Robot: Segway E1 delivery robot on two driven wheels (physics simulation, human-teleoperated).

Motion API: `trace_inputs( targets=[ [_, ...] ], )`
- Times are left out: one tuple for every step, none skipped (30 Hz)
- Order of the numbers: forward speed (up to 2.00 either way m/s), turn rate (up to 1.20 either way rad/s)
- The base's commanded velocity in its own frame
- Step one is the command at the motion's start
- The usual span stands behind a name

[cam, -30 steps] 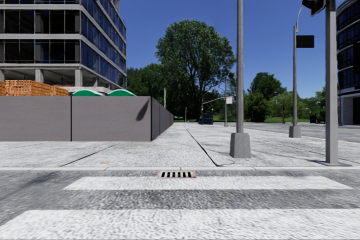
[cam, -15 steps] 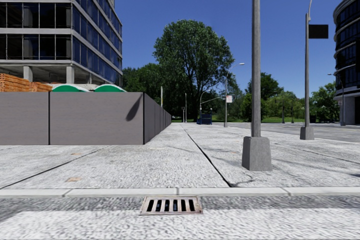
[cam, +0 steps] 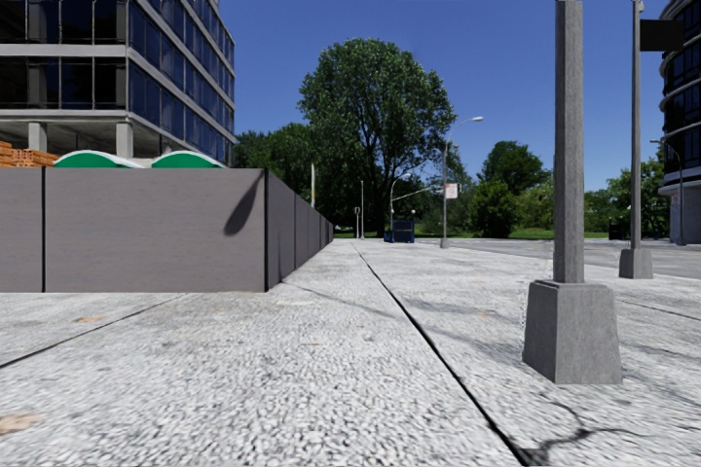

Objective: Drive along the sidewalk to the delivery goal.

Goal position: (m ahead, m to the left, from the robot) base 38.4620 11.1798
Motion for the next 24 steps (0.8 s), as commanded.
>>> trace_inputs(
  targets=[
    [2.0, 0.0],
    [2.0, 0.0],
    [2.0, 0.0],
    [2.0, 0.0],
    [1.99, 0.0],
    [1.99, 0.0],
    [1.9, 0.0],
    [1.84, 0.0],
    [1.79, 0.0],
    [1.72, 0.0],
    [1.72, 0.0],
    [1.67, 0.0],
    [1.65, 0.0],
    [1.64, 0.0],
    [1.64, 0.0],
    [1.63, 0.0],
    [1.58, 0.0],
    [1.51, 0.0],
    [1.45, 0.0],
    [1.45, 0.0],
    [1.44, 0.0],
    [1.43, 0.0],
    [1.43, 0.0],
    [1.43, 0.0]
  ],
)
